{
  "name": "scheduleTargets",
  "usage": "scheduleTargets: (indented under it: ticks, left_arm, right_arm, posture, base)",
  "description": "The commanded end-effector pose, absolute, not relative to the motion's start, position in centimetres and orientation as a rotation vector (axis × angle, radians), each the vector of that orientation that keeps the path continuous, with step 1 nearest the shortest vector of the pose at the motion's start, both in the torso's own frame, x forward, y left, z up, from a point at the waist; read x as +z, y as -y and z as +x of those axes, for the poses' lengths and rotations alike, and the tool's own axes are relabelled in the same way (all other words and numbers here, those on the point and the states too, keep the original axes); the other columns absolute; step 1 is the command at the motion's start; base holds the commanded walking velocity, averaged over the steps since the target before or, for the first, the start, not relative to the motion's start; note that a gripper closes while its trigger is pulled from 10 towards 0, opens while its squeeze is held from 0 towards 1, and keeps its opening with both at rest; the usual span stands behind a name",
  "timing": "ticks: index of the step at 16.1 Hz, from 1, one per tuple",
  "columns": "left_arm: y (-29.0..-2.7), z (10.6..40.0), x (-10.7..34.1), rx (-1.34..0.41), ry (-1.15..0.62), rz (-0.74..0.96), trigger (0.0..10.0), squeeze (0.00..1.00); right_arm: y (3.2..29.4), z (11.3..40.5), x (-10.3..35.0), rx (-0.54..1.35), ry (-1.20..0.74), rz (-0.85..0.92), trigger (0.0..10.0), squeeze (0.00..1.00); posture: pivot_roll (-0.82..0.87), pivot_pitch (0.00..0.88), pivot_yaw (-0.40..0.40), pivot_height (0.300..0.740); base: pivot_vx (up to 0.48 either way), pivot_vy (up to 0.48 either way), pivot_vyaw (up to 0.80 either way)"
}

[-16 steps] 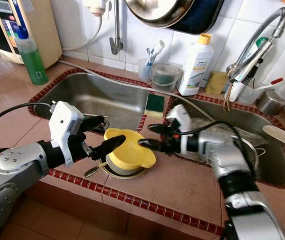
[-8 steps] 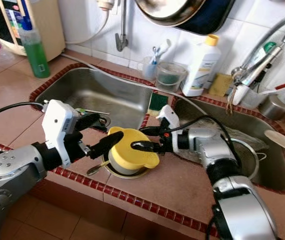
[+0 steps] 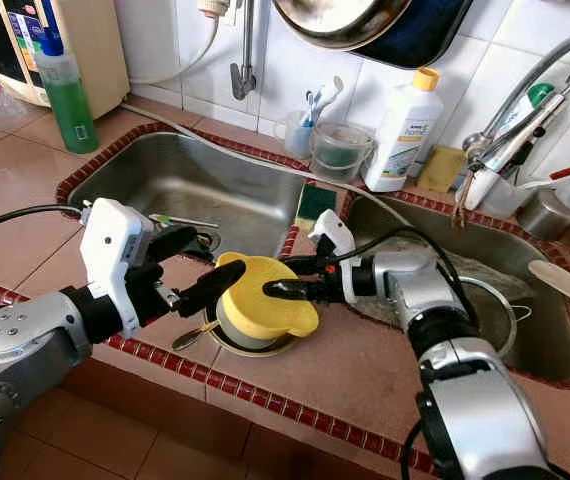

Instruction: Kitchen organization

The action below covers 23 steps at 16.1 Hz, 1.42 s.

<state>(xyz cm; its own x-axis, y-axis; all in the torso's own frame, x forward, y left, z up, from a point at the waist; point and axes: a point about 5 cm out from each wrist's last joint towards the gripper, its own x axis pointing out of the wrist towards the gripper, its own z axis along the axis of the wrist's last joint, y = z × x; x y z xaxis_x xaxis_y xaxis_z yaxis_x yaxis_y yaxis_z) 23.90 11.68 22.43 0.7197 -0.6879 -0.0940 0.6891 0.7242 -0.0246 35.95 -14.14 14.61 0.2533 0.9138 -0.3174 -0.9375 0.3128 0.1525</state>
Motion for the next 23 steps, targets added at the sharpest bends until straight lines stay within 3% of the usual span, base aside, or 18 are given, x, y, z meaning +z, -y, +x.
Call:
scheduleTargets:
  ticks: [1,11,23]
  left_arm:
    - [-11.4,23.5,23.3,-0.782,-0.066,0.022,10.0,0.00]
    - [-10.5,21.3,23.0,-0.965,-0.096,0.043,10.0,0.00]
    - [-10.5,21.3,22.9,-0.962,-0.109,0.036,10.0,0.00]
  right_arm:
    - [14.4,36.3,15.3,1.263,-0.362,-0.083,0.0,0.00]
    - [14.4,36.5,15.5,1.266,-0.360,-0.102,0.0,0.00]
    - [14.3,37.0,16.8,1.256,-0.310,-0.024,0.0,0.00]
  posture:
    - [-0.05,0.081,-0.140,0.740]
    - [-0.06,0.082,-0.142,0.740]
    - [-0.05,0.077,-0.145,0.740]
  base:
    - [0.000,0.000,0.00]
    - [0.000,0.000,0.00]
    - [0.000,0.000,0.00]
